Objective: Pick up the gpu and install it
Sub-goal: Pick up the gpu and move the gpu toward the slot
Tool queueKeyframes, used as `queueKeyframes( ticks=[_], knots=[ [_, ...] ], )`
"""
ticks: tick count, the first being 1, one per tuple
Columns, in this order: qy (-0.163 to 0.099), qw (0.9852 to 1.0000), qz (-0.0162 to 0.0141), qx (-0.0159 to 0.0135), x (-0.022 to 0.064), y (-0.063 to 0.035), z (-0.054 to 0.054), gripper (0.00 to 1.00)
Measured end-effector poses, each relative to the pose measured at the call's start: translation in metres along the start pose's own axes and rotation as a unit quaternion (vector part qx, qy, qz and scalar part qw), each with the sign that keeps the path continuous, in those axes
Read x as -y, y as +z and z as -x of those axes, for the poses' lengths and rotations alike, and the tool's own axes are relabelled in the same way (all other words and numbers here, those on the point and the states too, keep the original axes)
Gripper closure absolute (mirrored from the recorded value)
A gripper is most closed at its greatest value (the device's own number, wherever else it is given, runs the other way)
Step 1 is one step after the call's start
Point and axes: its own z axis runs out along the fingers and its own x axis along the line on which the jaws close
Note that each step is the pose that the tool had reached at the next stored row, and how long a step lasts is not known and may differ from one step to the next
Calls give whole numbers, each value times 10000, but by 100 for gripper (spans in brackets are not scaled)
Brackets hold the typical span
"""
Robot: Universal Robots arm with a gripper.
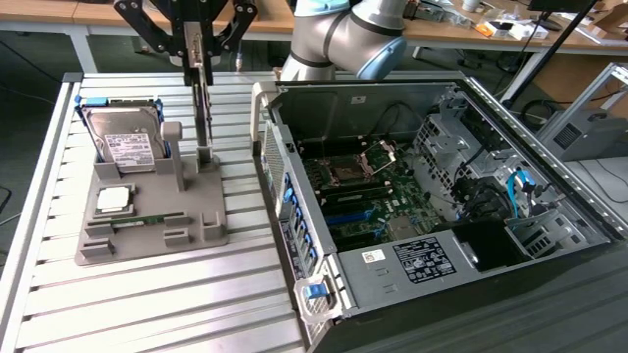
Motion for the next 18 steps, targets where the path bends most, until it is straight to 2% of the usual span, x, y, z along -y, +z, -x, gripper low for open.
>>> queueKeyframes(
  ticks=[3,9,18],
  knots=[
    [0,10000,0,0,45,1,27,73],
    [0,10000,0,0,72,4,117,73],
    [0,10000,-2,0,117,6,192,73]
  ],
)
